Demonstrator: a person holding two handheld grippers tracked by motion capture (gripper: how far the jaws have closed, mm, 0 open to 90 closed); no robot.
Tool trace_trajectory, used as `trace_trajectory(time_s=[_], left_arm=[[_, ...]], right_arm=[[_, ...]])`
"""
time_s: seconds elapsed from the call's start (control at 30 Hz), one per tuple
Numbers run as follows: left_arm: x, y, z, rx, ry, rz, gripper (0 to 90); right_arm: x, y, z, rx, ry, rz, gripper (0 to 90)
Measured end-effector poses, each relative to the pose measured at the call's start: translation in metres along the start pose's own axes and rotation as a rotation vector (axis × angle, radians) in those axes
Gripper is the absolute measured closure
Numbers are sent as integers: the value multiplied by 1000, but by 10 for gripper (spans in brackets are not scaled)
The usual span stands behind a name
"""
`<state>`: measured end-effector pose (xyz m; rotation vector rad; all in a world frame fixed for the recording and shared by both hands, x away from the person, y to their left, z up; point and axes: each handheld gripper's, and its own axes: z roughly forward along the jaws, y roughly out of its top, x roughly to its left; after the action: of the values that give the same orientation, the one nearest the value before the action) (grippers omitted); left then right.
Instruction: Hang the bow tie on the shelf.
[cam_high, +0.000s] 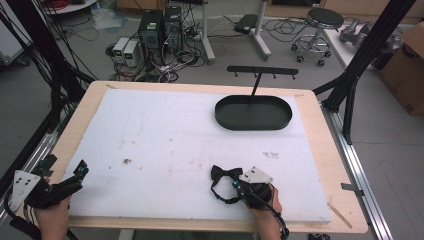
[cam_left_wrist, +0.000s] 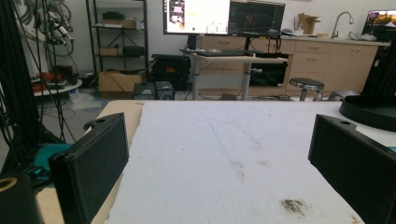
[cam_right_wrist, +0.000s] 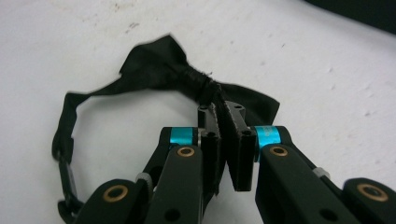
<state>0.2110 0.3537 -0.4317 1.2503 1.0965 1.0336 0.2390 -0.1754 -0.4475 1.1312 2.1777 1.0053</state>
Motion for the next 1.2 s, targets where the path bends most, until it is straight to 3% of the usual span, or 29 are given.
trace_trajectory(time_s=[0.07,0.27,0.43,0.47,0.57,0.77,0.93,1.2], left_arm=[[-1,0,0,-1,-1,0,55],[0,-1,0,1,-1,-1,55],[1,-2,1,2,3,-6,55],[1,-2,0,0,3,-5,55],[1,-2,0,-3,6,-3,55],[1,-1,-1,-11,11,-4,55],[0,-1,-1,-11,10,-1,55],[-1,-1,-1,-15,8,0,55]], right_arm=[[0,0,-1,-12,-5,-7,851],[6,9,-19,-147,-47,-83,851],[6,17,-33,-238,-93,-114,851],[3,21,-38,-279,-108,-109,851],[-1,28,-43,-324,-122,-104,851],[-21,58,-56,-466,-198,-88,850],[-37,78,-60,-538,-250,-56,849],[-63,106,-51,-585,-337,-35,849]])
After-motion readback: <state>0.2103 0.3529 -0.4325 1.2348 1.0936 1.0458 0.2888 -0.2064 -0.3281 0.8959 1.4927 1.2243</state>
